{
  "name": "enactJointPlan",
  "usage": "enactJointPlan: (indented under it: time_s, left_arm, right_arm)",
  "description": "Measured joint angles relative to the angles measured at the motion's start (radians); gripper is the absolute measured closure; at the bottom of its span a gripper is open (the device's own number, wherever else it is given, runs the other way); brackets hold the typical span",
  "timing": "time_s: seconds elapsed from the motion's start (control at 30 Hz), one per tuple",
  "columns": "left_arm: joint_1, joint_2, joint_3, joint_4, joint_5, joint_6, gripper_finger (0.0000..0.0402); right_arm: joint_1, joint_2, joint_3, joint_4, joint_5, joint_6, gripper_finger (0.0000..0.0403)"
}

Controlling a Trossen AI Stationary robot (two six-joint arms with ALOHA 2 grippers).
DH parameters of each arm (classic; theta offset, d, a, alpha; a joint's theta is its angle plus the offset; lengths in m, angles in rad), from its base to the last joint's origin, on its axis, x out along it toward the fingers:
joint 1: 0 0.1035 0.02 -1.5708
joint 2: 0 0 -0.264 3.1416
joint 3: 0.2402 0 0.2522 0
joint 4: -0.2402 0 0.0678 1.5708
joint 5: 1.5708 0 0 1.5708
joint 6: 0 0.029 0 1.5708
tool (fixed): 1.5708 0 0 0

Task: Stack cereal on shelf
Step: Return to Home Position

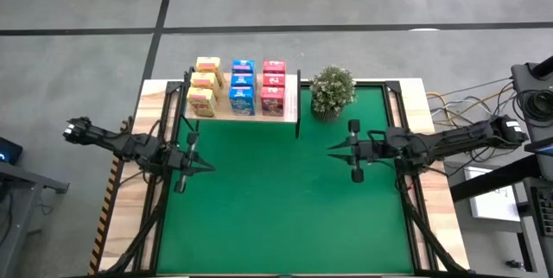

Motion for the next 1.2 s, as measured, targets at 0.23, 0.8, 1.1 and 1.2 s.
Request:
enactJointPlan:
  time_s: [0.23, 0.8, 1.1, 1.2]
  left_arm:
    - [0.0, -0.098, -0.08, -0.004, 0.131, -0.041, 0.0401]
    - [0.0, -0.15, -0.227, 0.105, 0.206, -0.065, 0.0402]
    - [0.0, -0.152, -0.228, 0.106, 0.203, -0.061, 0.0402]
    - [0.0, -0.152, -0.229, 0.106, 0.202, -0.075, 0.0402]
  right_arm:
    - [0.0, -0.152, -0.136, 0.083, 0.0, 0.009, 0.0339]
    - [0.0, -0.371, -0.254, 0.089, 0.008, 0.0, 0.0339]
    - [0.0, -0.39, -0.255, 0.081, 0.012, -0.024, 0.0339]
    - [0.0, -0.409, -0.255, 0.086, 0.036, -0.027, 0.0339]
